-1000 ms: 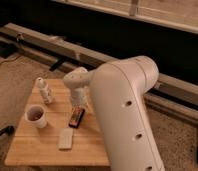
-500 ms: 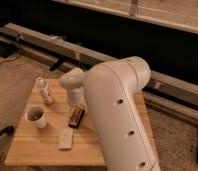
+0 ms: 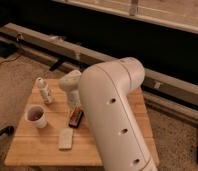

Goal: Push the eraser across the table

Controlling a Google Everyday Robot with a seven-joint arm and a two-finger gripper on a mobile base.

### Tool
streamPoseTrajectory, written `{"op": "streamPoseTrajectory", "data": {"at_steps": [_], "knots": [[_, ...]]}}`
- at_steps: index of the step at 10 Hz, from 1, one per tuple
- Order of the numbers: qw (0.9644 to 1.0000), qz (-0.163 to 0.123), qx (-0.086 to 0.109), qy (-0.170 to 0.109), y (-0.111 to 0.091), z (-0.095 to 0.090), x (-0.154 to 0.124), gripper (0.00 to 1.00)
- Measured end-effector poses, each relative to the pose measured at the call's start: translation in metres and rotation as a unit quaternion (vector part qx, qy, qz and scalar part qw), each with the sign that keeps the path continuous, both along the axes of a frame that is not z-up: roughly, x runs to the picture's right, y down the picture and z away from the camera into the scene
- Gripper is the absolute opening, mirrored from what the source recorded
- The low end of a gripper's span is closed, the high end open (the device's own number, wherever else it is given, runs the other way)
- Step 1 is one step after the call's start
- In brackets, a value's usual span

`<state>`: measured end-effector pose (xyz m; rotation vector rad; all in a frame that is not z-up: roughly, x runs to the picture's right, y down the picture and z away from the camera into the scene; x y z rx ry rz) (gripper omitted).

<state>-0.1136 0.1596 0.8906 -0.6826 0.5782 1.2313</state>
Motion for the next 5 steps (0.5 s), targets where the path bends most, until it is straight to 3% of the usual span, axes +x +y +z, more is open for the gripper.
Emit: {"op": "streamPoseTrajectory", "data": {"at_steps": [5], "knots": [[0.9994,0.006,-0.003,0.033,0.004,0.004,0.031,0.69]]}}
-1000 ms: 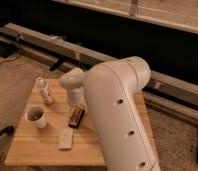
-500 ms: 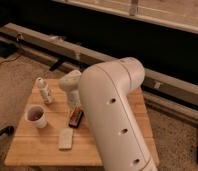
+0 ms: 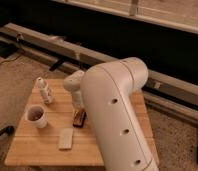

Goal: Push the eraser across the table

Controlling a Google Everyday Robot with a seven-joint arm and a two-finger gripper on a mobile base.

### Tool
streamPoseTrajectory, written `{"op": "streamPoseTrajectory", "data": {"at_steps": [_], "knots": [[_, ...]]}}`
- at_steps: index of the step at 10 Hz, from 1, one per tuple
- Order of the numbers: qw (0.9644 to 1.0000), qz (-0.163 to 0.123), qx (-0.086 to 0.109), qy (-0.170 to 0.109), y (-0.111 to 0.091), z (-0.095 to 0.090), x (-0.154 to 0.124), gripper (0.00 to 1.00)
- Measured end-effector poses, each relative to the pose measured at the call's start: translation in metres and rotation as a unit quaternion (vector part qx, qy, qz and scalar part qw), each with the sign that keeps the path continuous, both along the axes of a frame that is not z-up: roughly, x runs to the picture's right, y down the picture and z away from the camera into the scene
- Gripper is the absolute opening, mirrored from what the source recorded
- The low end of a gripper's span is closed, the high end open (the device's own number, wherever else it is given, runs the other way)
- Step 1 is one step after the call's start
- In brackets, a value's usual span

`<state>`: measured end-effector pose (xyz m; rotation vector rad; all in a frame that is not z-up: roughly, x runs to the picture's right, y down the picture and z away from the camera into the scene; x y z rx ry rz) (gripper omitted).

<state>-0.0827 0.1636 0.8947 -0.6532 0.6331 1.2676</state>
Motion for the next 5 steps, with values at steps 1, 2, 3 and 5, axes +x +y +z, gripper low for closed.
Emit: {"op": "streamPoseTrajectory", "data": {"at_steps": [1,2,3,5], "knots": [[1.0,0.002,-0.001,0.004,0.001,0.001,0.004,0.69],[1.0,0.003,-0.001,0.008,0.001,0.001,0.007,0.69],[0.9999,0.004,-0.002,0.011,0.002,0.002,0.011,0.69],[0.9998,0.008,-0.003,0.019,0.004,0.003,0.019,0.69]]}}
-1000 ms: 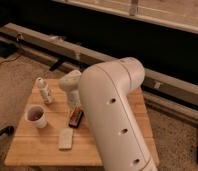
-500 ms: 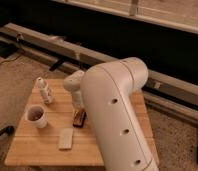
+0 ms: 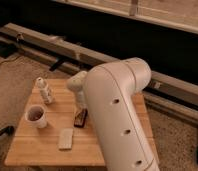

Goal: Push the eraser across the table

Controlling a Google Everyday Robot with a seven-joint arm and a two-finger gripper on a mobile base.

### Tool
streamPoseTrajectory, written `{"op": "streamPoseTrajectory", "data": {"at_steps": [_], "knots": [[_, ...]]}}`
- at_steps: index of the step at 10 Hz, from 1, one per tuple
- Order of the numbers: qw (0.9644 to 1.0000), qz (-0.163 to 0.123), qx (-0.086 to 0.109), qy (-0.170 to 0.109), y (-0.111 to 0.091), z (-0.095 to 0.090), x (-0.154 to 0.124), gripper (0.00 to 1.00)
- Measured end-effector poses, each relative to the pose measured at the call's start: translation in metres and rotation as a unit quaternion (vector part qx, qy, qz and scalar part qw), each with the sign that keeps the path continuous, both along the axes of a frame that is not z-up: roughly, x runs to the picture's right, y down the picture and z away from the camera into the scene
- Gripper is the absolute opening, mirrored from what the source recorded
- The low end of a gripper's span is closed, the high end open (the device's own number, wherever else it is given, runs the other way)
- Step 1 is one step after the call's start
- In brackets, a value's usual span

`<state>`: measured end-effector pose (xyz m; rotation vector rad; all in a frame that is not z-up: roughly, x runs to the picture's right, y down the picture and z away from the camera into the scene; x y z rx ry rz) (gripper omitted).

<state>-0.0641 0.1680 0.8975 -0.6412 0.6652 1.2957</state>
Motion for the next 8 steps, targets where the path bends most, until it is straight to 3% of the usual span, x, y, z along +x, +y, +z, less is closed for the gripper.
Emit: {"op": "streamPoseTrajectory", "data": {"at_steps": [3,8], "knots": [[0.9999,0.007,0.0,0.012,0.001,-0.0004,0.0142,0.69],[0.9999,0.006,0.0,0.012,-0.0025,-0.0041,0.0134,0.69]]}}
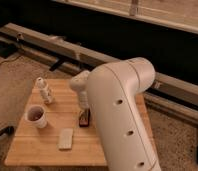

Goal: Push the eraser across the table

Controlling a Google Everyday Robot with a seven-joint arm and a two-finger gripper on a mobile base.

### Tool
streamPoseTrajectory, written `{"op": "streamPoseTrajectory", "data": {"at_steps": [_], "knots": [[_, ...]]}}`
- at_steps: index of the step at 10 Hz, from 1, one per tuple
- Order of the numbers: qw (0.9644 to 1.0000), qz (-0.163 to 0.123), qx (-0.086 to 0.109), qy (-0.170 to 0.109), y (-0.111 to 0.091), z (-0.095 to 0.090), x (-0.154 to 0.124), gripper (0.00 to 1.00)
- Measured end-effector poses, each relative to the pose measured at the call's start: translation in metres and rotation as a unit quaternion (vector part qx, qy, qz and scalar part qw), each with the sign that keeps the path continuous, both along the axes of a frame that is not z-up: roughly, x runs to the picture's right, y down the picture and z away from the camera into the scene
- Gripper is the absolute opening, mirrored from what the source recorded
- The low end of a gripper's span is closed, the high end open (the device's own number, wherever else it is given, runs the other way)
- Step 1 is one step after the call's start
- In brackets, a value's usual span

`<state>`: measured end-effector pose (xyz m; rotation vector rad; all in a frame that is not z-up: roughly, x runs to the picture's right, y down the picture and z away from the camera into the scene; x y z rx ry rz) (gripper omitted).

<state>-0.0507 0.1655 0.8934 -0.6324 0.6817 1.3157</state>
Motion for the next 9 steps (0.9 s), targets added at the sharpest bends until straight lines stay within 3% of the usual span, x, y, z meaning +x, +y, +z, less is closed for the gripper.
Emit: {"op": "streamPoseTrajectory", "data": {"at_steps": [6,9], "knots": [[1.0,0.0,0.0,0.0,-0.001,-0.001,0.0,0.69],[0.9998,0.021,0.002,0.001,0.0,-0.004,0.023,0.69]]}}
